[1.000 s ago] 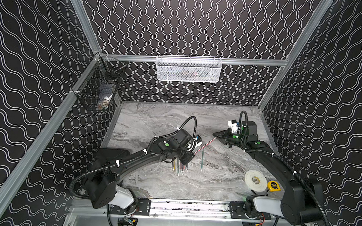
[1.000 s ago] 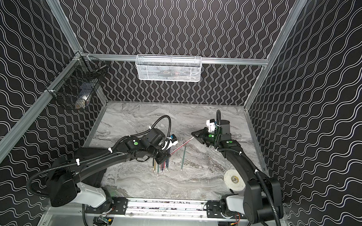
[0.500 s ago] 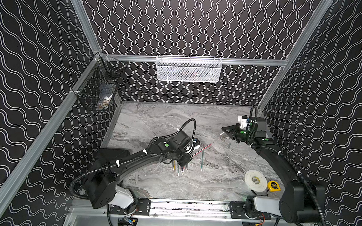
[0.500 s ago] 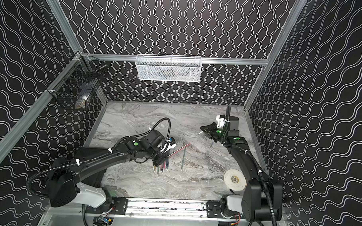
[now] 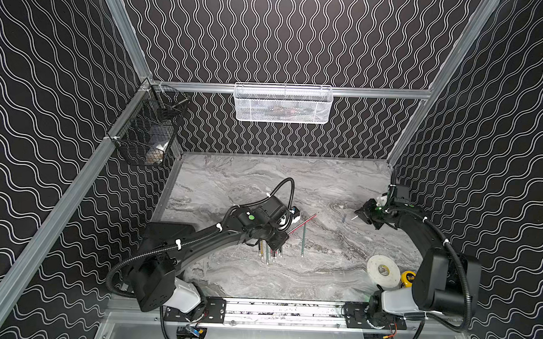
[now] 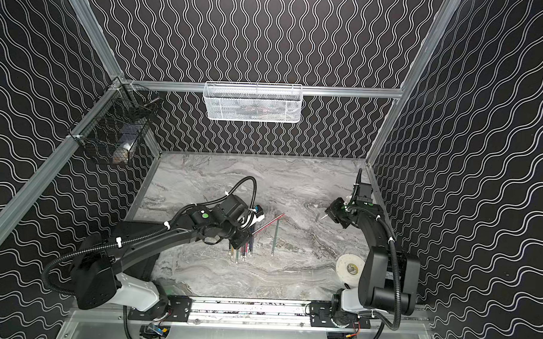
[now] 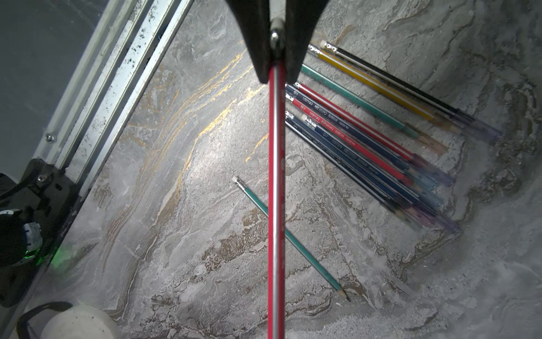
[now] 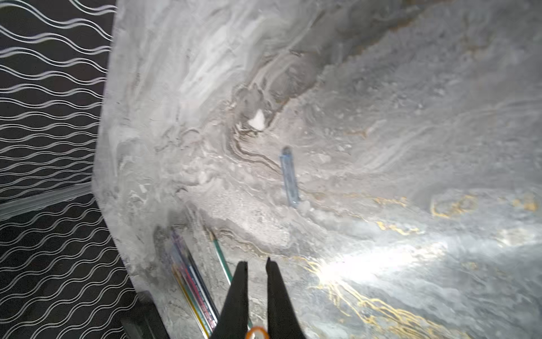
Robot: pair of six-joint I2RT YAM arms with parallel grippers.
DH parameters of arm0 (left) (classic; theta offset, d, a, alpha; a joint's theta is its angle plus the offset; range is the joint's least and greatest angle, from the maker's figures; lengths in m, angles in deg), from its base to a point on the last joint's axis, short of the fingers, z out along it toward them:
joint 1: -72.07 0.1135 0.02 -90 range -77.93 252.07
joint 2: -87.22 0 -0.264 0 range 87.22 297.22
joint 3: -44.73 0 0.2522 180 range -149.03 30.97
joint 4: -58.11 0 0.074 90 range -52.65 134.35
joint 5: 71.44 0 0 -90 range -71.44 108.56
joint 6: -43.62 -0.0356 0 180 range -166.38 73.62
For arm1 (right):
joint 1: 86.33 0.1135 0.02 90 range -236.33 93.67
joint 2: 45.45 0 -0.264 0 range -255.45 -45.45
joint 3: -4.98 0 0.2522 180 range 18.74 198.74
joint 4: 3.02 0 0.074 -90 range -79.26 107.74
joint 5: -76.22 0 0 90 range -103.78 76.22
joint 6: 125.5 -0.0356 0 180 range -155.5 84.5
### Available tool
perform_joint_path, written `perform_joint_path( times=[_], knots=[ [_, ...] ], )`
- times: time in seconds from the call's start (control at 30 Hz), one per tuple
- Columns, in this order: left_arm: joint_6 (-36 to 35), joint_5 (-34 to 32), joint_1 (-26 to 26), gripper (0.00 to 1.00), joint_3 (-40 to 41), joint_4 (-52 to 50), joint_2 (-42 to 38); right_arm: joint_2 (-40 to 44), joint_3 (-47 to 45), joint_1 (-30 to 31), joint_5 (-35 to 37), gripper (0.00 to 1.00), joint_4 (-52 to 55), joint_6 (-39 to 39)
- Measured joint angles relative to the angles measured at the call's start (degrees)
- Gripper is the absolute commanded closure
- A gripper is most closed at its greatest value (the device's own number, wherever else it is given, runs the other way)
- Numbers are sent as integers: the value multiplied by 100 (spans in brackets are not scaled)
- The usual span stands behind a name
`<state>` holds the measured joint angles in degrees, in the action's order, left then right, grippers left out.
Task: Remove the protective cover of the pencils
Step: Place the protective sleeve at the center of the board.
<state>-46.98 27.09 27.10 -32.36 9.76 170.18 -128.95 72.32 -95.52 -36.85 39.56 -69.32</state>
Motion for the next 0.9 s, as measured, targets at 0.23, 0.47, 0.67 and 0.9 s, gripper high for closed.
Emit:
perform_joint_path(
  times=[0.23,0.47,0.67,0.9],
  knots=[
    [52,63,0,100,-9,4,-103,-614,-245,-61,431,92,15,63],
    [52,138,0,100,-9,4,-229,-1213,-166,-68,507,88,-153,63],
    [52,214,0,100,-9,4,-267,-1530,57,-72,577,85,-380,63],
    [48,260,-7,100,-9,0,-286,-1777,195,-85,275,82,-654,52]
  ],
)
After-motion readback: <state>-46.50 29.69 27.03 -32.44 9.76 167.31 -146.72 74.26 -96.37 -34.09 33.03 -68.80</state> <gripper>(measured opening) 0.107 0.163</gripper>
